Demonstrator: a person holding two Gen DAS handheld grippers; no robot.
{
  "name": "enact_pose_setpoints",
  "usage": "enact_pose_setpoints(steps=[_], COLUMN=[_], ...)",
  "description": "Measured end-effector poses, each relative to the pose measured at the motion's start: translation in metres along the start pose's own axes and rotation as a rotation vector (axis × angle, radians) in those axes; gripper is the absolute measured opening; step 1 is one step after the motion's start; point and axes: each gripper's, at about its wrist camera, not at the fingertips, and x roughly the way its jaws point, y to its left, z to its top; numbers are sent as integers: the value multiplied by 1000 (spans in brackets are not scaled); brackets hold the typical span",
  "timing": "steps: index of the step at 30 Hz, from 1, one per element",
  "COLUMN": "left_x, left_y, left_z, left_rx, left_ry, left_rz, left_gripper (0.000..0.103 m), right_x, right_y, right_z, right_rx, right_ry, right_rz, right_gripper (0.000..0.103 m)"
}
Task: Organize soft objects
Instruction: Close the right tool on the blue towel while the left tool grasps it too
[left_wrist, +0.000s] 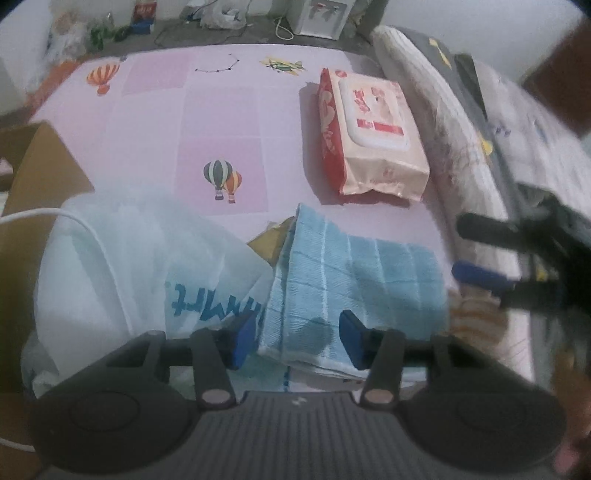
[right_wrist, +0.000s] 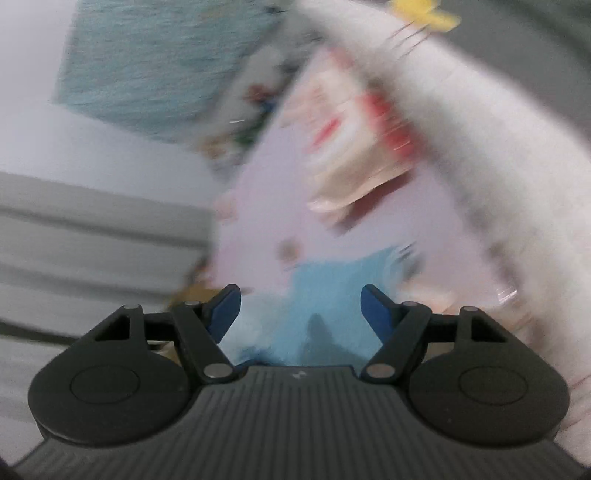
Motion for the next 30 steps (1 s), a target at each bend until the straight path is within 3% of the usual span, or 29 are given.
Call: enact_pose_setpoints(steps=[3, 8, 13, 17, 18, 19, 21, 24, 25, 30], left_x=[4, 8, 14, 19, 21, 21, 22, 20, 18, 5], left_y=[-7, -9, -1, 7, 9, 11, 15, 18, 18, 13], left_z=[-3, -5, 1, 5, 6, 6, 6, 5, 5, 4], left_rx=[38, 55, 1, -44, -54, -67, -85, -85, -81, -62], left_ry=[1, 5, 41, 60, 61, 61, 63, 44, 33, -18], left_rz=[32, 43, -4, -37, -43, -50, -58, -61, -70, -107], left_gripper=[47, 46, 57, 57, 56, 50, 38, 20, 13, 11], right_x=[20, 53, 63, 68, 66, 65, 61, 50, 47, 42], right_y=[-10, -9, -17, -34, -36, -36, -34, -29, -26, -14], right_z=[20, 27, 24, 22, 21, 21, 18, 15, 13, 4], right_rx=[32, 49, 98, 169, 180, 183, 165, 146, 144, 141], right_ry=[91, 179, 210, 230, 228, 223, 198, 163, 154, 153], right_rz=[-111, -188, -195, -156, -140, -135, -128, -94, -79, -10], right_gripper=[73, 73, 73, 73, 69, 65, 42, 28, 25, 21])
